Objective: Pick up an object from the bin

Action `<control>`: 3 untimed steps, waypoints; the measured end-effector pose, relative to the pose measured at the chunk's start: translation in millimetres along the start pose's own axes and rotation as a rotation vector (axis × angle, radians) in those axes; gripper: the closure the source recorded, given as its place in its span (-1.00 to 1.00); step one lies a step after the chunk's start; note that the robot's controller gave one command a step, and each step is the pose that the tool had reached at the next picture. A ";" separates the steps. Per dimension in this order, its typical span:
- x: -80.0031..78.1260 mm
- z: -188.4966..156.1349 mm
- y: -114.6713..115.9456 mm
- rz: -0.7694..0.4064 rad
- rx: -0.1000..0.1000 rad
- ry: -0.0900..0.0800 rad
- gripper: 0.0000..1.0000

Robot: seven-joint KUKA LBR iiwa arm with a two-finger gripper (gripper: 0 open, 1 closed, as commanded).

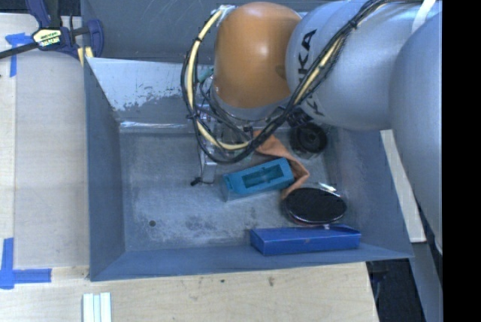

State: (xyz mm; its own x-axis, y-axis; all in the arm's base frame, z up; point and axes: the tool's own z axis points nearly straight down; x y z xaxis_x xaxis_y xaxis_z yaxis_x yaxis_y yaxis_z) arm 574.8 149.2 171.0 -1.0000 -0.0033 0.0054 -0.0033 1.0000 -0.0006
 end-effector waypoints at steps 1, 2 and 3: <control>-1.6 -5.1 -0.6 0.003 -0.002 -0.008 -1.00; 5.5 -1.5 -13.9 -0.076 -0.003 -0.009 -1.00; 6.7 17.0 -44.0 -0.162 0.000 -0.008 -1.00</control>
Offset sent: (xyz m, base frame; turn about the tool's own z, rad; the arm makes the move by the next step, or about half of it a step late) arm -0.0230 -0.0591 -0.0096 -0.2400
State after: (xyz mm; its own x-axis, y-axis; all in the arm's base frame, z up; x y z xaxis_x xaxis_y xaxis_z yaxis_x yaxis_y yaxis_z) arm 568.2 105.1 154.1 -0.9863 -0.1648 -0.0024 -0.1648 0.9863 -0.0003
